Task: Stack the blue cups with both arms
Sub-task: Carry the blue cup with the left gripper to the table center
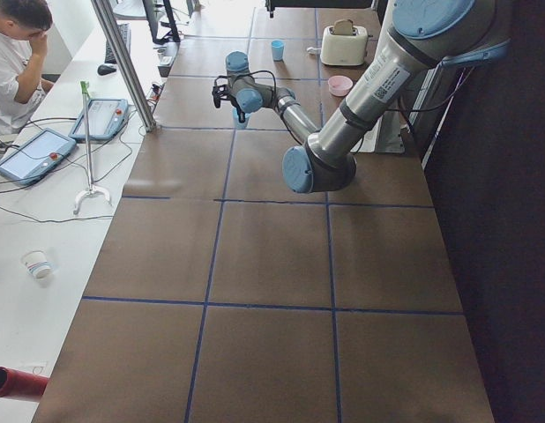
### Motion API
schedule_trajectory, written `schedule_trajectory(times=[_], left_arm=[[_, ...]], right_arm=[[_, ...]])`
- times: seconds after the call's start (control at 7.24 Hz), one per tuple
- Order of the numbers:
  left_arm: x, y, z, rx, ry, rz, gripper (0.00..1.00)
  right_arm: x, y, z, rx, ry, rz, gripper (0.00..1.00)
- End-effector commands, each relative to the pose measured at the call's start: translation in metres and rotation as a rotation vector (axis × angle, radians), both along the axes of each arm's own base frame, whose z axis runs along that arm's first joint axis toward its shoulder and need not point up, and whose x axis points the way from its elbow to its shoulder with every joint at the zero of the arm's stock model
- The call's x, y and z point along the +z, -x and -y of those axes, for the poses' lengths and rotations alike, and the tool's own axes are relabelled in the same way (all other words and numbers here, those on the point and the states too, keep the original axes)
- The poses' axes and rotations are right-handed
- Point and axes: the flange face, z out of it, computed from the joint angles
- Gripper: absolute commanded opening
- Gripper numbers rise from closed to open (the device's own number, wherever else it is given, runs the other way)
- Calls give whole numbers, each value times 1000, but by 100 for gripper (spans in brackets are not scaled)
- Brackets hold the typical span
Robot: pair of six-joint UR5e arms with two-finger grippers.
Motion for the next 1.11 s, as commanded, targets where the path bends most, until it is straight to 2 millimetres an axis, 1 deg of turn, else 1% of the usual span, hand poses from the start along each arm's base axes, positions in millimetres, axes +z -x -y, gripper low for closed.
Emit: schedule_trajectory(times=[0.0,0.14,0.83,0.97], left_arm=[[-6,-34,-13,22,-2,22,0],[-3,-47,-21,19,-13,38,0],[-2,-44,-21,13,-2,59,1],[-2,-44,-21,12,2,67,3]], right_arm=[[-1,0,0,2,1,2,100],[0,0,0,2,3,2,100],[1,1,0,0,4,0,100],[0,1,1,0,2,0,100]])
